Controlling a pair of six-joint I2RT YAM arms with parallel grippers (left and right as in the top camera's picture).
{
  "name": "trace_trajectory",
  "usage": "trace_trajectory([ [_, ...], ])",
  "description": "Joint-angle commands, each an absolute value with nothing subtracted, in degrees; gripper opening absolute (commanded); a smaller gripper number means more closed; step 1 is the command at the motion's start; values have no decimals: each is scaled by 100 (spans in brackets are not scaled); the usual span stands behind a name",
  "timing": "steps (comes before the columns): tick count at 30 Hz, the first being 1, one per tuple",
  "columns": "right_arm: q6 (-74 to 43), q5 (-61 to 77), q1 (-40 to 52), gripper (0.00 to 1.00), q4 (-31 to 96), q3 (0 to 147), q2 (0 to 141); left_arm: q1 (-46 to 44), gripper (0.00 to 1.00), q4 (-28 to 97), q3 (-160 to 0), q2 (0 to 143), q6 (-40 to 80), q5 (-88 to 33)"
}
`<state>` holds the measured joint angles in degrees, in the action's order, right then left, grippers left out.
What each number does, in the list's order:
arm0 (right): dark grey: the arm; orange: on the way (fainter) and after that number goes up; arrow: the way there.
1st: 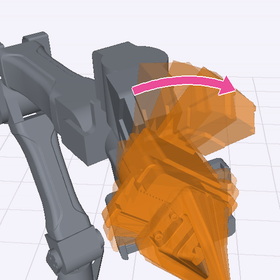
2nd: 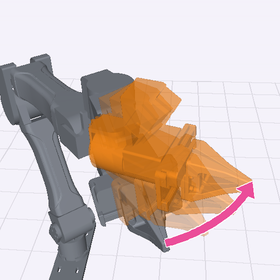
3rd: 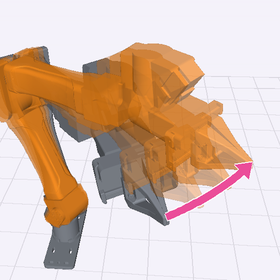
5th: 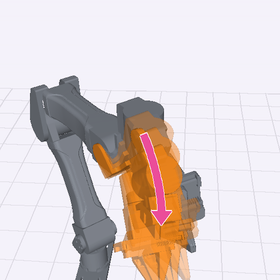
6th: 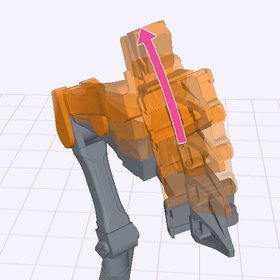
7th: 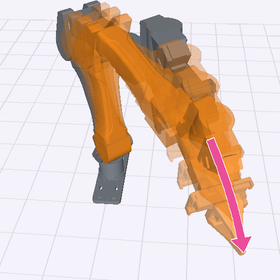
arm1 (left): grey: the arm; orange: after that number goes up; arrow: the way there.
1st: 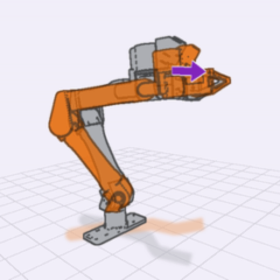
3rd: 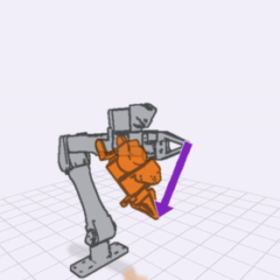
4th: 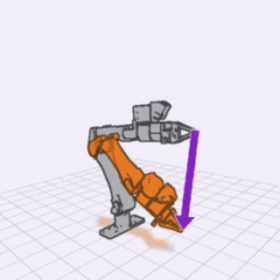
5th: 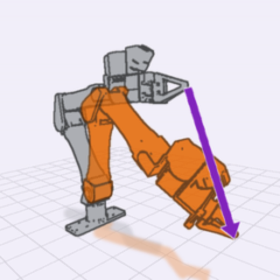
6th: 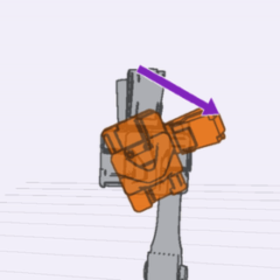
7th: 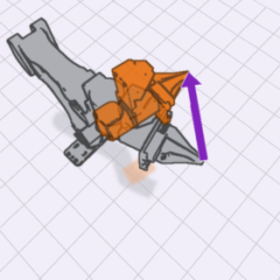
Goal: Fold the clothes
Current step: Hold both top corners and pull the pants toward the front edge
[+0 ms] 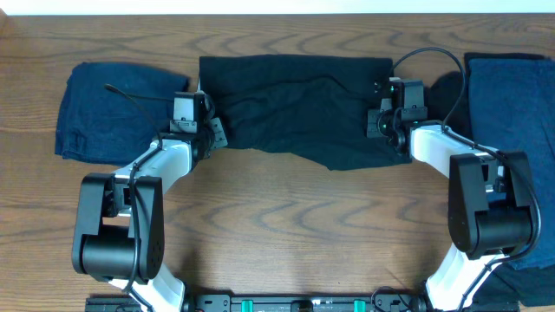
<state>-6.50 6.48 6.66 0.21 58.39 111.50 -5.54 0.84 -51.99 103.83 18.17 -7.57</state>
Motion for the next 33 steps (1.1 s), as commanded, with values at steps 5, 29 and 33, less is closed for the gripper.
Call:
trace_trajectory([
  [5,-377,781,510,1,357,6243,10748,-548,6,360,-5349,10044,1765,-379],
  [29,-1103,921,294,1,6366,6532,8145,-548,7,5100,-5347,7041,1769,-296],
  [33,-1376,880,296,1,6978,6532,8143,-543,8,5634,-5310,7089,1772,137],
])
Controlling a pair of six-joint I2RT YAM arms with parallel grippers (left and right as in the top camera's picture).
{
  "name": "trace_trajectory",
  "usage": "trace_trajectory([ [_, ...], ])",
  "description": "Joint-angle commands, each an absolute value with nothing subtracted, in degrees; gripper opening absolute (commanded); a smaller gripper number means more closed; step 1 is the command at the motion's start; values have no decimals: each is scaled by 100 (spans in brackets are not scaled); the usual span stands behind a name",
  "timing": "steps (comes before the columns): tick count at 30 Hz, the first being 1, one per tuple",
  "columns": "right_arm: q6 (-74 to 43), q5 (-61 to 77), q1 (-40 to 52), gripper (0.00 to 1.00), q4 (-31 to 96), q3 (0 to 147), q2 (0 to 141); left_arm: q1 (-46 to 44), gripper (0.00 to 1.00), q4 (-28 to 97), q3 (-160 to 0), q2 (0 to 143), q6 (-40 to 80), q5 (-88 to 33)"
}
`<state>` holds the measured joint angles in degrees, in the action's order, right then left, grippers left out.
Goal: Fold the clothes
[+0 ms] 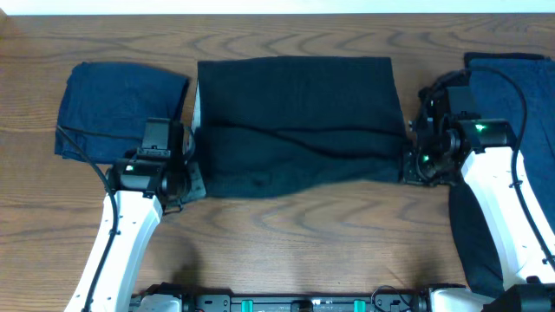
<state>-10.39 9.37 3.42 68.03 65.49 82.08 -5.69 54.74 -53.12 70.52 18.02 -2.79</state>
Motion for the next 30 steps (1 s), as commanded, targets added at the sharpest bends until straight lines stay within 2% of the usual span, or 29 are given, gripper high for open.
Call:
trace_trajectory([
  [1,-1444,880,296,1,7087,6530,8143,-543,7,5695,-5286,7089,1772,270],
  [7,-1865,882,296,1,7491,6394,8143,-543,8,5846,-5159,7120,1975,375],
  [14,-2145,882,296,1,7612,5754,8143,-543,15,6173,-5142,7192,2373,373],
  [16,-2145,943,296,1,7612,5570,8143,-543,17,6237,-5142,7192,2370,373],
  [17,-2143,976,296,1,7612,5481,8143,-543,23,6270,-5142,7192,2370,373],
  [18,-2143,1002,296,2,7616,5415,8143,-543,25,6300,-5142,7192,2370,373],
  [20,-2134,1103,296,11,7682,5323,8143,-543,29,6331,-5144,7190,2368,370],
  [21,-2115,1175,296,24,7760,5312,8143,-543,31,6333,-5148,7183,2368,370],
  [23,-2005,1406,296,83,7902,5325,8141,-543,33,6320,-5199,7179,2370,357],
  [24,-2010,1485,296,97,7994,5336,8138,-543,38,6320,-5251,7177,2368,309],
  [30,-1780,1479,296,99,8311,5725,8130,-545,40,6189,-5463,7168,2298,-668],
])
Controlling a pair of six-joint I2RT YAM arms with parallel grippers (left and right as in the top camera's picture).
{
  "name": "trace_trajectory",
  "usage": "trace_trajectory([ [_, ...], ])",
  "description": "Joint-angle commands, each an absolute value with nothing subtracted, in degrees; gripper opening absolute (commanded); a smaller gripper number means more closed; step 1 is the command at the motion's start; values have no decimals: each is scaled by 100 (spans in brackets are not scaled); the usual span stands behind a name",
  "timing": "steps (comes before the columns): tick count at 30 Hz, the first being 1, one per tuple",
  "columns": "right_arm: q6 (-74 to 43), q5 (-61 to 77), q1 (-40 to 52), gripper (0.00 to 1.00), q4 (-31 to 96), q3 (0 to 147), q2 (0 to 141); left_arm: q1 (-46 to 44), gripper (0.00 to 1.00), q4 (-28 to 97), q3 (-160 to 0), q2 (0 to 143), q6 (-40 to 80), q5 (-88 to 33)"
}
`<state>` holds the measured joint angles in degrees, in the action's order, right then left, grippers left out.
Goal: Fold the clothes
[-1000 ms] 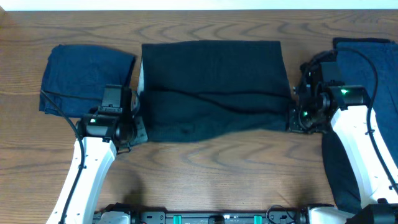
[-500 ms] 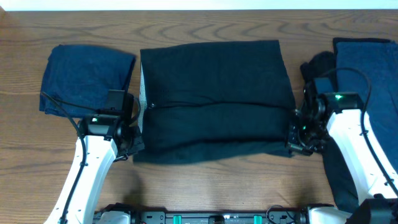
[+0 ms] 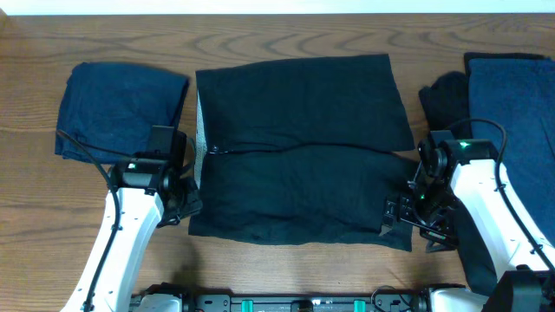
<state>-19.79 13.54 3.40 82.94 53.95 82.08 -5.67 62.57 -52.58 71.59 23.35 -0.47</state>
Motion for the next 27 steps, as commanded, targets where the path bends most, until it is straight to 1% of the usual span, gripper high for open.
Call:
trace_trajectory([
  [1,-1699,1481,296,98,8298,5833,8130,-545,40,6134,-5463,7170,2298,-858],
  [2,-1647,1479,296,96,8281,5937,8130,-545,38,6073,-5461,7172,2298,-1046],
  [3,-1594,1483,296,93,8241,6040,8130,-548,29,6027,-5461,7179,2298,-1160],
  [4,-1557,1481,296,86,8180,6097,8130,-554,24,5986,-5461,7183,2300,-1219],
  [5,-1557,1483,296,76,8075,6121,8132,-558,20,5951,-5457,7190,2300,-1251],
  [6,-1559,1485,296,61,7970,6117,8132,-561,15,5922,-5443,7192,2298,-1267],
  [7,-1559,1485,296,43,7861,6106,8134,-561,12,5905,-5417,7196,2298,-1267],
  [8,-1559,1485,301,27,7765,6088,8134,-561,11,5898,-5378,7196,2298,-1267],
  [10,-1559,1483,303,5,7575,6038,8134,-561,8,5865,-5251,7201,2300,-1267],
  [11,-1559,1483,303,1,7465,5999,8136,-561,7,5850,-5175,7205,2300,-1271],
  [19,-1588,1483,303,1,6549,5557,8138,-561,6,5260,-4370,7299,2303,-1450],
  [27,-1986,1483,303,1,5535,4615,8138,-561,6,4515,-3767,7299,2449,-1544],
])
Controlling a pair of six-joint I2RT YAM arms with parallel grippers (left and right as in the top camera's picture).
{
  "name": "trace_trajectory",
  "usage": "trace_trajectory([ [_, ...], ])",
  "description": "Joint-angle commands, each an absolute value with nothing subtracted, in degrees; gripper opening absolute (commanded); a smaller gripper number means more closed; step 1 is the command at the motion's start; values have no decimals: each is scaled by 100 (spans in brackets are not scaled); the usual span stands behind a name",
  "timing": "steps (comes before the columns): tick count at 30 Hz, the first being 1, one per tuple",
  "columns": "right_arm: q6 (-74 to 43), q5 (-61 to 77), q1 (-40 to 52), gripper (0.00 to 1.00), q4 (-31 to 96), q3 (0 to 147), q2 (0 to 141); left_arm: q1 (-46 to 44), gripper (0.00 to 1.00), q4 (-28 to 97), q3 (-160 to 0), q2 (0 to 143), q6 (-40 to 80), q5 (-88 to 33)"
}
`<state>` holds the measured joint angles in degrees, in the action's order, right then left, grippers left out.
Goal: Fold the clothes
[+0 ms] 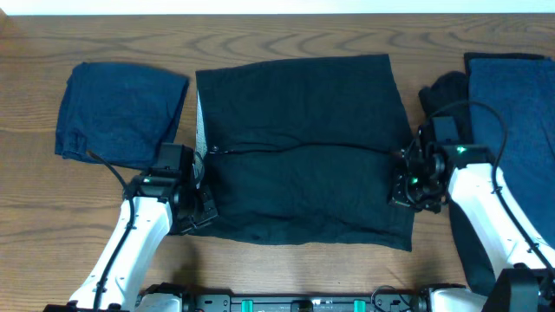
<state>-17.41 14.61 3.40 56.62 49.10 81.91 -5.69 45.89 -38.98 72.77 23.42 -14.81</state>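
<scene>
A black garment [303,147] lies spread flat in the middle of the table, with a crease line running across its middle. My left gripper [203,215] sits on the garment's front left corner; from above its jaws cannot be made out against the dark cloth. My right gripper [401,186] rests at the garment's right edge, about halfway up. The front right corner [403,241] lies flat on the table, apart from that gripper.
A folded blue cloth [121,113] lies at the back left. Along the right edge lies a larger blue cloth [512,130], with a dark bundle [442,88] beside it. Bare wood runs along the front of the table [286,273].
My right gripper has moved back from the front right corner to the middle of the right edge, and that corner stayed flat on the table. My left gripper shifted slightly inward at the front left corner.
The garment was bunched into a narrow band at the back, with both grippers at its ends. Then both grippers were nearer the front and the band was wider. Then the cloth reached well forward, spread out. Now it lies flat and the right gripper is off its corner.
</scene>
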Motion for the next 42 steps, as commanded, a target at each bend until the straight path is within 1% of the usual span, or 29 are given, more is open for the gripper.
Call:
trace_trajectory([
  [1,-2045,1481,303,1,5439,4493,8138,-561,6,4475,-3717,7299,2528,-1546],
  [5,-2163,1481,301,1,4943,3959,8143,-561,6,4241,-3457,7299,2648,-1544],
  [8,-2294,1483,301,1,4836,3708,8143,-561,6,4169,-3260,7299,2827,-1544],
  [13,-2290,1483,301,7,5304,3667,8143,-561,7,4654,-3194,7299,2840,-1544],
  [18,-2290,1483,301,11,5636,3667,8143,-561,7,4801,-3192,7299,2838,-1544],
  [29,-2359,1507,301,13,5760,3667,8143,-561,8,5054,-3192,7299,2816,-1538],
  [31,-2357,1505,301,11,5756,3697,8141,-561,8,5050,-3194,7297,2799,-1538],
  [33,-2355,1507,301,5,5793,3793,8130,-561,7,5081,-3232,7297,2663,-1542],
  [40,-2176,1505,301,3,6292,4716,8049,-561,6,5833,-3953,7183,2401,-1544],
  [42,-2045,1507,301,1,6302,5004,8049,-561,6,5892,-4187,7091,2403,-1546],
])
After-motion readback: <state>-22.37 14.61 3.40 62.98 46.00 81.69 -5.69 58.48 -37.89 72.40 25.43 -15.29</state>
